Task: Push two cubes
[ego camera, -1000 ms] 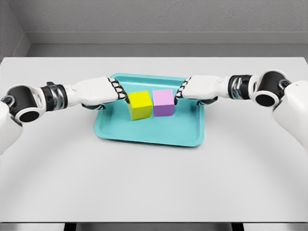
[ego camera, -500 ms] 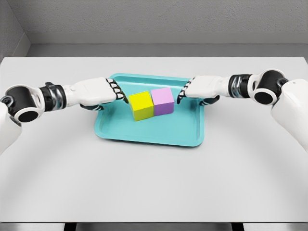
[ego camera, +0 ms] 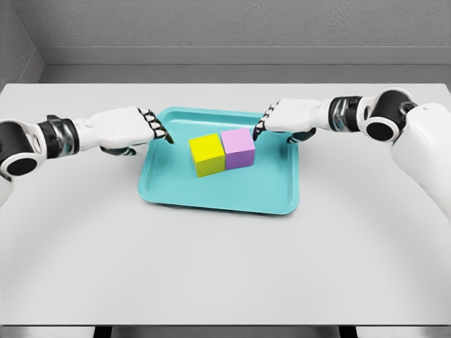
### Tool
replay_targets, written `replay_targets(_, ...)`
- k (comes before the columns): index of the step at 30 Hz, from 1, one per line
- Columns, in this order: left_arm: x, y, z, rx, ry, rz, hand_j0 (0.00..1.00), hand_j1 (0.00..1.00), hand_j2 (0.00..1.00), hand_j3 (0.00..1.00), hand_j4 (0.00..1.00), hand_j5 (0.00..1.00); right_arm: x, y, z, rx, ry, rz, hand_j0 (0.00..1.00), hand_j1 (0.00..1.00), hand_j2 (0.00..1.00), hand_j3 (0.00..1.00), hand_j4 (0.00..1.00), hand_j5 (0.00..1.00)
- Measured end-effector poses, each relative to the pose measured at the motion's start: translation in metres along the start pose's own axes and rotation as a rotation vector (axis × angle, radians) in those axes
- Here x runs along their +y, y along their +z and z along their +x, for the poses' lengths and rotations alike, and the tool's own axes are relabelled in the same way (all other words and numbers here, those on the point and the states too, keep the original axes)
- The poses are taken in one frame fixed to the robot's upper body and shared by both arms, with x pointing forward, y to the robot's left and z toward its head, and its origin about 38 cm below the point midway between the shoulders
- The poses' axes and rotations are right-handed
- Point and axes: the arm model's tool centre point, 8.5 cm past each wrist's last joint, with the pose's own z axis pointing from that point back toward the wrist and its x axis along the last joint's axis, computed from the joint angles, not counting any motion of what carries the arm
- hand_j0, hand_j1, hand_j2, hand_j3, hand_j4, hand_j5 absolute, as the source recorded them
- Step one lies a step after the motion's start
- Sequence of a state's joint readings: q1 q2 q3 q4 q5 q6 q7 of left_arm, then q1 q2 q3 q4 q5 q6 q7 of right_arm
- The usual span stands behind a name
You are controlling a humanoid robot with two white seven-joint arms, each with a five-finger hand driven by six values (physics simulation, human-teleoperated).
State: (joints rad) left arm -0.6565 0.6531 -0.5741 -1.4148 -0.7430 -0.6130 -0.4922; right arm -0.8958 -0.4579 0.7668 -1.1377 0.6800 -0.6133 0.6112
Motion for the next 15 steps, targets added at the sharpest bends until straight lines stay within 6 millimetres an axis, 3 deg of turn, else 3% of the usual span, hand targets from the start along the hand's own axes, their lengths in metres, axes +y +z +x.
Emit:
replay_targets(3,-0.003,0.016,-0.01,0.021,0.018,-0.007,0.9,0.9,0.9,0.9,0.9,0.9,0.0,-0.002,0.001,-0.002,-0.005,-0.002,0.76,0.76,0.76,0.76,0.76,0.76)
replay_targets(5,-0.004,0.024,-0.015,0.031,0.025,-0.01,1.0,1.0,1.0,1.0,1.0,1.0,-0.002,-0.004,0.001,-0.004,-0.008,-0.004,0.76,0.76,0.76,0.76,0.76,0.76)
replay_targets(15,-0.016,0.061,-0.041,0.103,0.057,-0.051,1.0,1.0,1.0,1.0,1.0,1.0,-0.007,-0.004,-0.003,0.004,-0.005,-0.002,0.76,0.76,0.76,0.76,0.76,0.76)
